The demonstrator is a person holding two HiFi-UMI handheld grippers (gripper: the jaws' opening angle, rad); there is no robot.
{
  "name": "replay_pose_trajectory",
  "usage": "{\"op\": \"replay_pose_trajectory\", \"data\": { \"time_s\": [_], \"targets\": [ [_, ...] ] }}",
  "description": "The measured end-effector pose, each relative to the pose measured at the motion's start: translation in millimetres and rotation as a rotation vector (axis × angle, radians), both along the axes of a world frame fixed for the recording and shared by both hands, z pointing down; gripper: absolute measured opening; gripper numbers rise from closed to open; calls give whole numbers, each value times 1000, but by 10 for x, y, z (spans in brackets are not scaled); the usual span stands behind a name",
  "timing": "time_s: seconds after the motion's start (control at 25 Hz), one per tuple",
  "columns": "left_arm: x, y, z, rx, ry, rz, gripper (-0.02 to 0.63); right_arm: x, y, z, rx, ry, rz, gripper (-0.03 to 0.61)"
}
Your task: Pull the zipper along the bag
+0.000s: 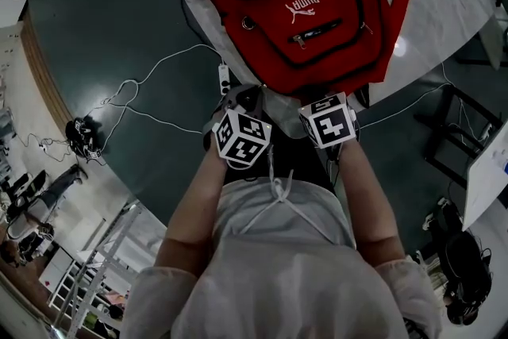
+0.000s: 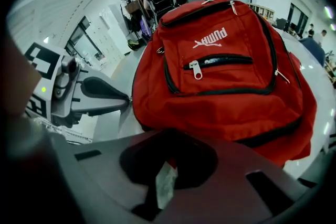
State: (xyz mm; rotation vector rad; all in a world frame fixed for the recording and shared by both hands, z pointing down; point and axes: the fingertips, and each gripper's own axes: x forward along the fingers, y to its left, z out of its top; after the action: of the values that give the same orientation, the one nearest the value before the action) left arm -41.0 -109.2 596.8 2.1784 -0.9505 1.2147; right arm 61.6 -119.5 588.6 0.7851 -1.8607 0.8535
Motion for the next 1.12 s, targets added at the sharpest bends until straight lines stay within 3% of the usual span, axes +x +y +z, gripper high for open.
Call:
{"op": "replay_pose_trajectory", "data": {
  "time_s": [0.24, 0.44, 0.88, 1.12],
  "targets": [
    [-125, -102, 0, -1, 5, -12, 25, -8, -7, 6, -1, 33, 10, 26],
    [-225, -224, -4, -10, 51, -74, 26, 1, -10, 11, -39, 45, 23, 26],
    [-453, -530, -22, 21, 23, -87, 26, 7, -6, 20, -73, 51, 16, 26],
    [-584, -710, -37, 11, 63, -115, 26, 3, -12, 29, -106, 73, 13, 26]
  ]
}}
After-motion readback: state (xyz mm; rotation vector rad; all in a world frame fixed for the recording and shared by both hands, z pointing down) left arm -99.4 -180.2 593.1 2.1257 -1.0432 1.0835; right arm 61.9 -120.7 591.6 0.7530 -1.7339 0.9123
